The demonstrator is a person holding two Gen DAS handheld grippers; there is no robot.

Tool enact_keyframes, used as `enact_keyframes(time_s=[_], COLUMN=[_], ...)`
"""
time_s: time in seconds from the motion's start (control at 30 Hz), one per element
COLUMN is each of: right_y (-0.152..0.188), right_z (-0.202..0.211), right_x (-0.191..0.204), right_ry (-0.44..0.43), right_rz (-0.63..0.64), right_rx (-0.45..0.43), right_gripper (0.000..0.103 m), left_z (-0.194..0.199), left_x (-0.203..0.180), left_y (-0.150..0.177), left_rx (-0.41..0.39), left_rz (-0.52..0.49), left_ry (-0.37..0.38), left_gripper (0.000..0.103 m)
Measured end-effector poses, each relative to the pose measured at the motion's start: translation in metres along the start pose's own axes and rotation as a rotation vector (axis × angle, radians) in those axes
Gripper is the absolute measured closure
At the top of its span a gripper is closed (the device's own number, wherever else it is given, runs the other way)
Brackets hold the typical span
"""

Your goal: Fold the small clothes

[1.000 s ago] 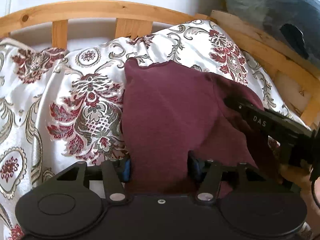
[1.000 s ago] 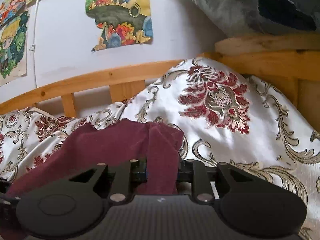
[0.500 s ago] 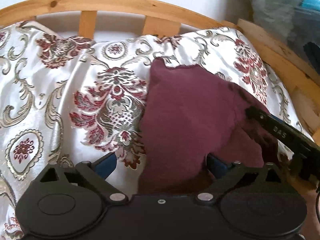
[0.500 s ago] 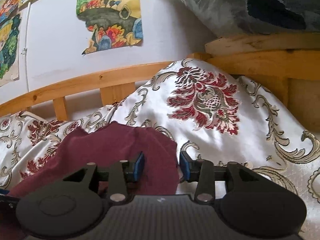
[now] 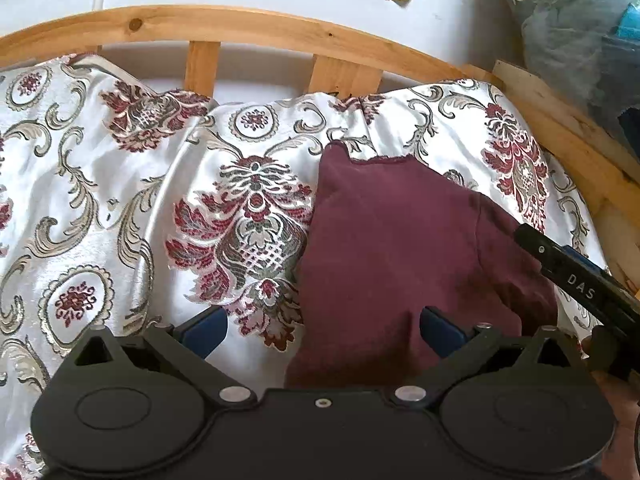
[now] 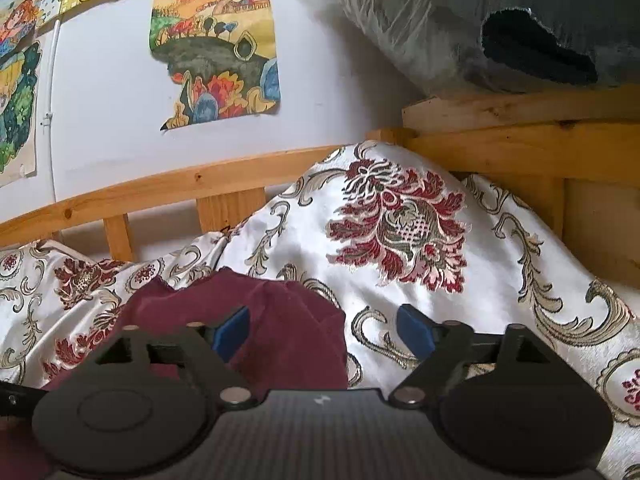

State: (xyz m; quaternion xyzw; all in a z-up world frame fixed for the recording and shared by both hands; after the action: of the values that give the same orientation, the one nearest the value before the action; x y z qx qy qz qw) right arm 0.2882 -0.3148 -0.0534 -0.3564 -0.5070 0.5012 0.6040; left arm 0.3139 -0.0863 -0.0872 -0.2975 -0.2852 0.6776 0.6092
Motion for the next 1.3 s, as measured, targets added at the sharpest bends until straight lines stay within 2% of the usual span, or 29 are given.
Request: enact_keyframes(time_s=[0.23,0.4,0.53,0.67,0.83,0.97,1.3], right_y=[-0.010,-0.020,-0.025,-0.027,-0.038,-0.041,-0.031], right_z=[0.012,0.026,0.040,0.061,0.094,0.122,0.203], right_x=[0.002,0.005,0.008,0.013,0.033,0.049,0.109], right_ry=[0.003,0.003,0.025,0.027,0.032,0.039,0.041], right_rz=[0.011,0.009,0.018,0.006,0.073,0.044,0.077], right_rx=[-0.030,-0.057,-0.067,-0.066,-0.080,-0.096,-0.087], right_gripper=[0.001,0.000,0.000,0.000,0.000,0.000,0.000], left_z=[0.016,0.035,0.057,0.076,0.100,0.118,0.165], left_x=[0.001,0.002,-0.001,-0.003,-0.002,0.004,0.044], left_y=[-0.010,-0.018,-0.023,-0.020,-0.011,-0.005,0.020], left_rx=[-0.042,-0.102,-0.172,-0.205,-0.226,-0.248,-0.284], left_rz=[0.009,-0.011,-0.073,-0.114,-0.129,-0.152,-0.139], left_ry=[-0.020,-0.039,-0.060,-0.080,-0.061,-0.052,-0.054], left_gripper=[0.001,0.001,0.001,0.001,0.001,0.001,0.001])
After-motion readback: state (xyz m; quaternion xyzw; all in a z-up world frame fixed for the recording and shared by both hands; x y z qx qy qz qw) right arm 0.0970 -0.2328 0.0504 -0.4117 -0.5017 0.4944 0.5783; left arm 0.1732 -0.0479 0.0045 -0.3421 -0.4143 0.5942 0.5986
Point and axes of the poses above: each gripper's, at about its wrist camera, not at the fingertips, and z roughly against the way its jaws point, x to its left, y to its underside, the point moved 10 cm from there along -z, roughly the way its jaws point, and after that the axes turned 14 degrees about -y, right-handed, at the moved point
